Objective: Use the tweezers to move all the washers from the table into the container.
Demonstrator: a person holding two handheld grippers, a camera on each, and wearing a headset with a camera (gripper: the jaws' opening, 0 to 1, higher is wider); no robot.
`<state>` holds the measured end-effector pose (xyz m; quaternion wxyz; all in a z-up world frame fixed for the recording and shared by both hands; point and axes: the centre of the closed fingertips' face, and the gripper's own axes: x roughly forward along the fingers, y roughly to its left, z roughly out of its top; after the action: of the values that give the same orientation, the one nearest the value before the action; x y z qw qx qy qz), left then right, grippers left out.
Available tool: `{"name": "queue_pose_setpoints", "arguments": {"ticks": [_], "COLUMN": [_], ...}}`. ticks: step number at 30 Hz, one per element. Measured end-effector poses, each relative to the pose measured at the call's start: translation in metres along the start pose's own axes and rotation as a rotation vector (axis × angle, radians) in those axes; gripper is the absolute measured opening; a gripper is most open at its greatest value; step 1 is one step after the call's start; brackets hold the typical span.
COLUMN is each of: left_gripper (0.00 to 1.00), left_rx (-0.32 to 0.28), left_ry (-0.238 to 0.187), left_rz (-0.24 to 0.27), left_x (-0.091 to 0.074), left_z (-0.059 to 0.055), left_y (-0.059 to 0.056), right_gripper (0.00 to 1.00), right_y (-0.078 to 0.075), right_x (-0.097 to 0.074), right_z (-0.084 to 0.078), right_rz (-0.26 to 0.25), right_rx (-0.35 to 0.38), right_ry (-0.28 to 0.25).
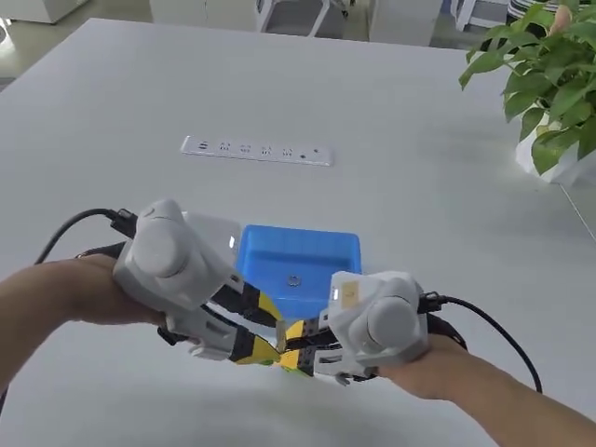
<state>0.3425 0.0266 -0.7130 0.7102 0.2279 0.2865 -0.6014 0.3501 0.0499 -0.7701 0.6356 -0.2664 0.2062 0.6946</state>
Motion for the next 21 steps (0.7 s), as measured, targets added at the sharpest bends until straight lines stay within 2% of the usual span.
{"name": "queue_pose_setpoints", "arguments": {"ticks": [3, 7, 8, 11, 14, 18, 21], "left_gripper": [0.3, 0.38, 0.4, 0.52, 0.55, 0.64, 0.68], "left_rx": [-0.022, -0.055, -0.082, -0.102, -0.139, -0.159, -0.162], "left_ry": [-0.01, -0.02, -0.025, -0.03, -0.046, -0.069, -0.066], "left_rz": [0.006, 0.025, 0.03, 0.044, 0.06, 0.083, 0.09], "left_x": [-0.004, -0.01, -0.012, -0.016, -0.023, -0.03, -0.034], "left_z": [0.0, -0.003, -0.004, -0.007, -0.007, -0.006, -0.008], "left_y": [0.0, 0.001, 0.001, 0.002, 0.002, 0.001, -0.001], "right_gripper": [0.07, 0.07, 0.07, 0.08, 0.08, 0.08, 0.08], "right_y": [0.0, 0.0, 0.0, 0.0, 0.001, 0.0, -0.002], "right_x": [0.0, -0.002, -0.002, -0.005, -0.008, -0.014, -0.019], "right_z": [0.001, 0.006, 0.007, 0.011, 0.014, 0.02, 0.025], "right_rz": [0.003, 0.004, 0.004, 0.004, 0.008, 0.008, 0.004], "right_rx": [0.0, 0.004, 0.004, -0.001, -0.012, -0.02, -0.022], "right_ry": [-0.001, -0.011, -0.013, -0.016, -0.015, -0.021, -0.033]}}
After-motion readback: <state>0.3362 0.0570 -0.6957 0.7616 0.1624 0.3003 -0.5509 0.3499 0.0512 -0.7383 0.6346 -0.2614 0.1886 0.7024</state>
